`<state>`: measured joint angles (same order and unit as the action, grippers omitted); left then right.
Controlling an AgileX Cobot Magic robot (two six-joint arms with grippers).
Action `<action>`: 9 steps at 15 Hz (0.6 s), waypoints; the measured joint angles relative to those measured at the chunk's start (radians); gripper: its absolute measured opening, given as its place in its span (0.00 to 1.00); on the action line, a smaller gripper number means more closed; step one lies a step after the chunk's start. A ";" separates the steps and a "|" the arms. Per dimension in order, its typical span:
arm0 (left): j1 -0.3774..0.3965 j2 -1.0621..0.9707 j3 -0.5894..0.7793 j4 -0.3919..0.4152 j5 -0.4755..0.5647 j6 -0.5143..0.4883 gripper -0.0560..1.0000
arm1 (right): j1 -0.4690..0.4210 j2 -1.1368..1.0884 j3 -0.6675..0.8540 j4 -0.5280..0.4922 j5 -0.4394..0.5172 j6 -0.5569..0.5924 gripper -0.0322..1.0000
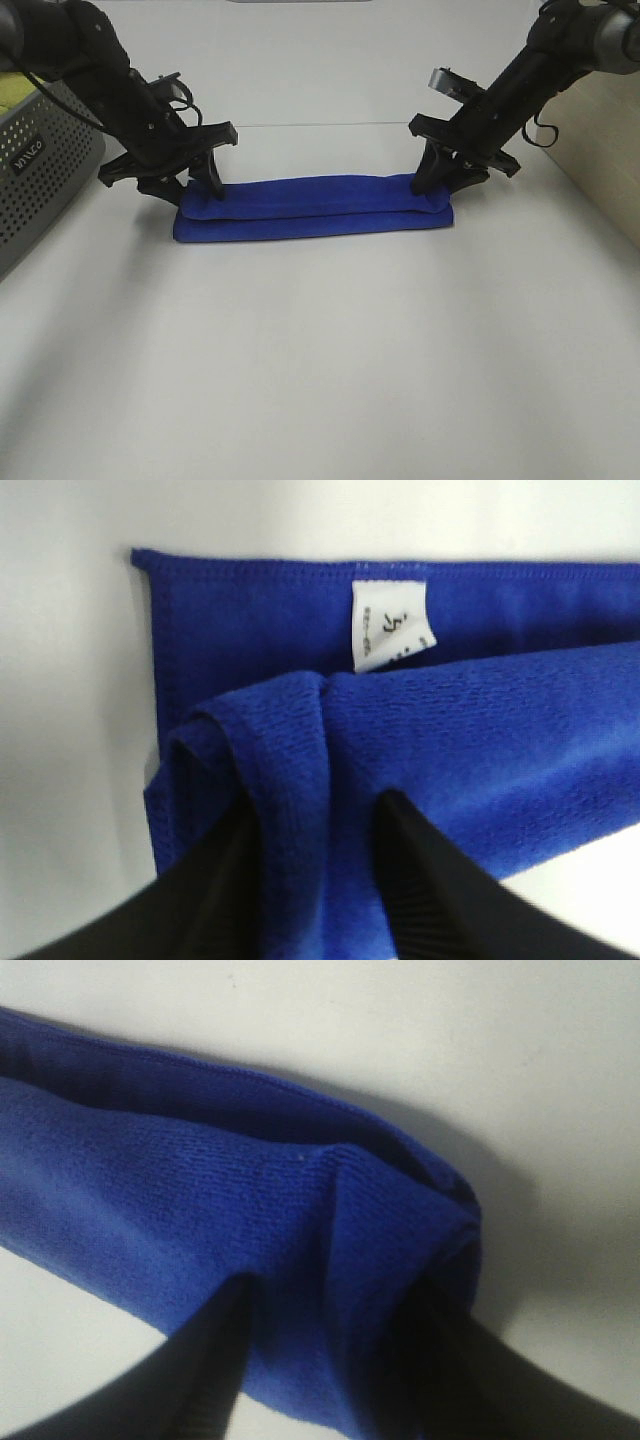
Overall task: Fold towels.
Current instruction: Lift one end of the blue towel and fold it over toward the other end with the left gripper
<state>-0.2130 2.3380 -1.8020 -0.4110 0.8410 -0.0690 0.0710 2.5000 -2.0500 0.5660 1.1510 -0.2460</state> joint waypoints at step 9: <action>0.003 -0.021 0.000 0.163 0.053 -0.034 0.79 | -0.008 -0.089 -0.001 -0.066 0.057 0.001 0.82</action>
<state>-0.2100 2.3170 -1.8020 -0.2480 0.8940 -0.1030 0.0630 2.4110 -2.0510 0.5000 1.2080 -0.2450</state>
